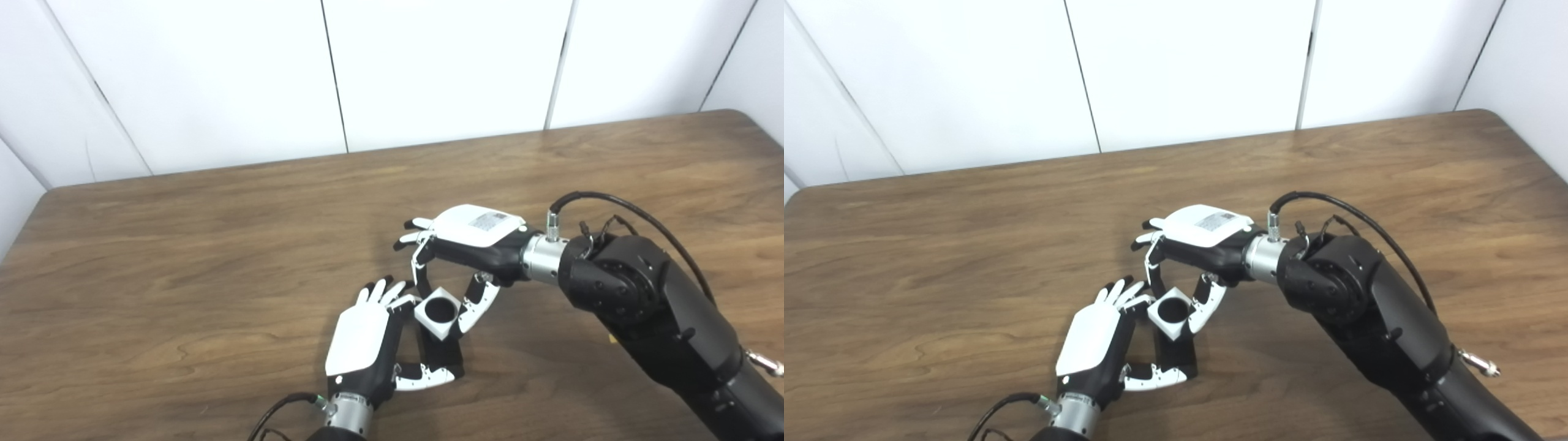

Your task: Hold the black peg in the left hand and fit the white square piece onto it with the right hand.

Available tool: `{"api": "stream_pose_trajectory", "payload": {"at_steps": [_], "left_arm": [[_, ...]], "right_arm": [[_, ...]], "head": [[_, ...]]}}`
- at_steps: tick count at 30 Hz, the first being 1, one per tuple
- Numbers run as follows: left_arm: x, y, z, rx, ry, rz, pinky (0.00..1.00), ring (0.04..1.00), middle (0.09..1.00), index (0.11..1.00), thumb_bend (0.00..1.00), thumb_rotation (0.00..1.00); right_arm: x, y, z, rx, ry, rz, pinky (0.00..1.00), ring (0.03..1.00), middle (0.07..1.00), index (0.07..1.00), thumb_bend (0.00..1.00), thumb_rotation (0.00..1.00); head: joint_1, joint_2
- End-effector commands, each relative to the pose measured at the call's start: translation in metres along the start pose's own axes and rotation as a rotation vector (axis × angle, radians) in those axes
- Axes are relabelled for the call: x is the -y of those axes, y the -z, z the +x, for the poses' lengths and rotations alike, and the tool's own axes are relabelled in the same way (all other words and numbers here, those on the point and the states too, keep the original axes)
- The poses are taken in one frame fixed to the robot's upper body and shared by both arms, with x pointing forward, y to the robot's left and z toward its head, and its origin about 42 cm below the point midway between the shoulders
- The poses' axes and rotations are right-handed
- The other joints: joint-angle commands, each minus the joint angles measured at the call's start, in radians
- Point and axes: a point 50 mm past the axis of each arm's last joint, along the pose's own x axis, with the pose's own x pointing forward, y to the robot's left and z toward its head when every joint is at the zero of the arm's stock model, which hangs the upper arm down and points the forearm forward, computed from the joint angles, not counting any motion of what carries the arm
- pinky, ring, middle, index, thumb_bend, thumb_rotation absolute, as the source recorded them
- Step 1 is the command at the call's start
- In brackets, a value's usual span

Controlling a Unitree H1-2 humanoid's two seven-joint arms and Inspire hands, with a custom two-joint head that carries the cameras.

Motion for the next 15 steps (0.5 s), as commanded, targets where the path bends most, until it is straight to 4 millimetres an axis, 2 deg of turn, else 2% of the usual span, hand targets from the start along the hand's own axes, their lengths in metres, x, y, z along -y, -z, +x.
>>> {"api": "stream_pose_trajectory", "payload": {"at_steps": [1, 5, 15], "left_arm": [[0.0068, -0.0003, 0.0012, -0.006, 0.015, 0.015, 1.00, 0.982, 0.907, 0.650, 0.76, 0.34], [0.0067, -0.0009, 0.0009, -0.007, 0.017, 0.023, 1.00, 0.979, 0.904, 0.674, 0.77, 0.36], [0.0057, -0.0025, 0.0009, -0.009, 0.025, 0.020, 0.98, 0.970, 0.906, 0.723, 0.80, 0.37]], "right_arm": [[0.0121, 0.0004, -0.0025, 0.002, 0.030, -0.027, 0.95, 1.000, 0.918, 0.654, 0.96, 0.31], [0.0129, 0.0006, -0.0030, 0.001, 0.033, -0.025, 0.95, 1.000, 0.919, 0.678, 1.00, 0.35], [0.0126, 0.0011, -0.0036, -0.005, 0.029, -0.025, 0.96, 1.000, 0.919, 0.670, 1.00, 0.35]], "head": [[0.001, 0.001], [0.001, 0.000], [0.002, 0.004]]}}
